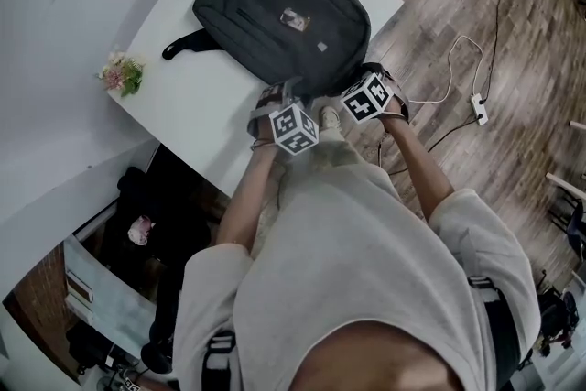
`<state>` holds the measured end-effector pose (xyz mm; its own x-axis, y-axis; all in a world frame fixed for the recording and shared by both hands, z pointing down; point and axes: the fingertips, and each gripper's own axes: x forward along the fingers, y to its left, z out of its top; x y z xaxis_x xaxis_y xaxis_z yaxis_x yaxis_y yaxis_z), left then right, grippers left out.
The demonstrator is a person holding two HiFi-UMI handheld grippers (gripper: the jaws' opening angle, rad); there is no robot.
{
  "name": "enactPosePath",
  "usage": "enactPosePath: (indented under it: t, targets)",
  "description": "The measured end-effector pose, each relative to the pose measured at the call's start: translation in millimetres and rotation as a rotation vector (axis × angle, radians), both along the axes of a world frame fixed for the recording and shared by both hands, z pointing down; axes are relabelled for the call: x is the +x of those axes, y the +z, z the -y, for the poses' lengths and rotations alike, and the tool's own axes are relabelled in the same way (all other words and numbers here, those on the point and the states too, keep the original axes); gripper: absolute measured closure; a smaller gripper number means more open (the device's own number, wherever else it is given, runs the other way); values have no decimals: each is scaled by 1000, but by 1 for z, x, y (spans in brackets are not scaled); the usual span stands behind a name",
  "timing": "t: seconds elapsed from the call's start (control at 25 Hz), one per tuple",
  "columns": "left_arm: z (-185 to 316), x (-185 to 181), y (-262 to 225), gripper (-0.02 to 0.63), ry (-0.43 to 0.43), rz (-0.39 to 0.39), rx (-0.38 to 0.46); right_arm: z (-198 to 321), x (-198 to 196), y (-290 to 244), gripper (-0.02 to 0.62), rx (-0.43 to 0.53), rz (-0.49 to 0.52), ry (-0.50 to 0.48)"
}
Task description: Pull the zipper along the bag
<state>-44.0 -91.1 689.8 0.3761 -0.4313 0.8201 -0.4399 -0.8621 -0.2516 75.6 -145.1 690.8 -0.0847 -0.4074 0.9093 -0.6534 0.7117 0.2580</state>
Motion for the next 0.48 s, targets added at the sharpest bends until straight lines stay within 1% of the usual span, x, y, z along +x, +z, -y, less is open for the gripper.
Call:
enactPosePath:
  t: [0.08, 0.24, 0.36, 0.48]
  targets:
    - [1, 1, 1, 411, 0, 0, -4, -8, -4, 3, 583, -17, 5, 5]
    - [1, 1, 1, 411, -6, -1, -4, -27, -18, 8, 580, -44, 10, -17]
    - [0, 3, 0, 411, -6, -4, -5, -39, -28, 10, 567, -56, 46, -8]
    - [-1, 3, 0, 411, -11, -7, 0, -41, -32, 10, 563, -64, 102, 17]
